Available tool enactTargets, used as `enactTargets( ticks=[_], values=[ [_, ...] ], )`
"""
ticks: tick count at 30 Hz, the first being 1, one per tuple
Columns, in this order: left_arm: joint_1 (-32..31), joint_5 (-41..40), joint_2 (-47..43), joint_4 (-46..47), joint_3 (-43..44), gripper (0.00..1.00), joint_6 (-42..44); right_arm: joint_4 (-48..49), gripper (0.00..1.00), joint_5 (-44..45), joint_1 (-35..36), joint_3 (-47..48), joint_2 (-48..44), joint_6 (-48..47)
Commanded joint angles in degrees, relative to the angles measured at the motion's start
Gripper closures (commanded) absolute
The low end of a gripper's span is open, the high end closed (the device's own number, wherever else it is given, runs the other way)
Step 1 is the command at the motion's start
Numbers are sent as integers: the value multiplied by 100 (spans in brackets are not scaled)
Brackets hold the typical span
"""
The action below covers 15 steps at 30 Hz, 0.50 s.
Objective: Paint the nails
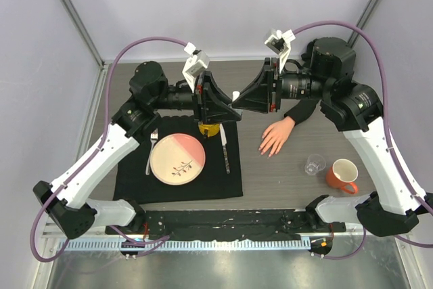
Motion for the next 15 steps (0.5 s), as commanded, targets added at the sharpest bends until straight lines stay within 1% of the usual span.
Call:
enactTargets(
  ticks=[1, 2, 3, 4, 5, 6, 7, 8, 9, 10, 11, 13, 15],
  values=[
    [35, -992, 17, -251, 514, 100, 461, -579, 99, 814, 113, -87, -140, -508],
    [44, -1280, 9, -295, 531, 100, 505, -624, 99, 1086, 148, -87, -175, -596],
    [35, -1405, 17, -330, 532, 100, 558, -659, 99, 1437, 261, -96, -193, -623],
    [35, -1554, 26, -357, 558, 100, 680, -703, 99, 2285, 350, -96, -228, -606],
    [35, -1686, 44, -366, 575, 100, 769, -721, 99, 2894, 481, -87, -228, -580],
    [26, -1984, 79, -401, 602, 100, 857, -738, 99, 3483, 717, -43, -220, -449],
    [26, -2169, 96, -427, 654, 100, 1031, -773, 99, 5255, 1363, 96, -185, -352],
    [26, -2328, 123, -419, 672, 100, 1094, -783, 99, 6056, 1805, 150, -80, -186],
    [26, -2582, 201, -384, 690, 100, 1147, -791, 99, 6716, 2131, 203, 8, 182],
    [26, -2645, 237, -331, 733, 100, 1243, -983, 99, 7976, 2674, 403, 113, 481],
    [17, -2689, 289, -209, 742, 100, 1253, -1089, 99, 8171, 2810, 510, 358, 667],
    [26, -2655, 404, -85, 795, 100, 1279, -1318, 98, 8182, 2908, 773, 553, 932],
    [17, -2567, 465, 107, 787, 100, 1201, -1502, 93, 8112, 2908, 984, 756, 941]
  ],
)
